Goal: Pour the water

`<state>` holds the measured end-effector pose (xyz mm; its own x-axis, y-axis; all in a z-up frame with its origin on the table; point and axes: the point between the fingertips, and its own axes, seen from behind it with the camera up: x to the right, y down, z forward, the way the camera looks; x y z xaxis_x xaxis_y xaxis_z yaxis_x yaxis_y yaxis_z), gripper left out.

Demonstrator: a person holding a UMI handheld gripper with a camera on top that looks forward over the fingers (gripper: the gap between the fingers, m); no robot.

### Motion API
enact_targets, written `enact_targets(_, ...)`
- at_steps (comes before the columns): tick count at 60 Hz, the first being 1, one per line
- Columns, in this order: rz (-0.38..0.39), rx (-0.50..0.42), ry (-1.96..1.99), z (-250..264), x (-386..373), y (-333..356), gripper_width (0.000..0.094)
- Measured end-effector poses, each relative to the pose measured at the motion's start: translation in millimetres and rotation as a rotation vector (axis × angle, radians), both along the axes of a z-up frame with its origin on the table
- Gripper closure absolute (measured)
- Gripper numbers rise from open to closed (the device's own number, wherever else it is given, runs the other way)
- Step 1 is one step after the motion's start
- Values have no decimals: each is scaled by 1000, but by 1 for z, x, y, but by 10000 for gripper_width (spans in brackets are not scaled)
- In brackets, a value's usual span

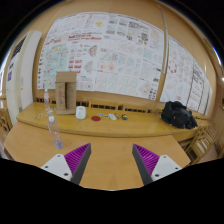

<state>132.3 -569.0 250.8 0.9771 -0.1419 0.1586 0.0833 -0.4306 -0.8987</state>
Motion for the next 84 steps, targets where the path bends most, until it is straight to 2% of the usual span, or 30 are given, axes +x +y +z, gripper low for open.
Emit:
enact_targets(6,11,-47,-1,-23,-3,-11,82)
enact_targets(13,36,-97,2,-79,-34,-23,81)
enact_targets(25,109,-144,54,-155,-128,-9,81)
enact_targets(40,191,-12,121,-172,-261,120,84)
enact_targets(55,147,77,125,-187,-291,252,124)
enact_targets(62,137,83,109,-199,-291,281,202)
enact_targets(65,150,90,93,-203,-290,289,393)
enact_targets(66,152,96,86,-203,-290,289,421)
enact_targets(71,159,112,81,-201,-291,291,453)
enact_targets(78,175,104,64,-200,-296,292,566)
enact_targets(80,181,98,62,-200,-297,292,551)
enact_targets(81,185,94,60,-200,-298,291,590)
enact_targets(84,195,95,58,-197,-300,293,591)
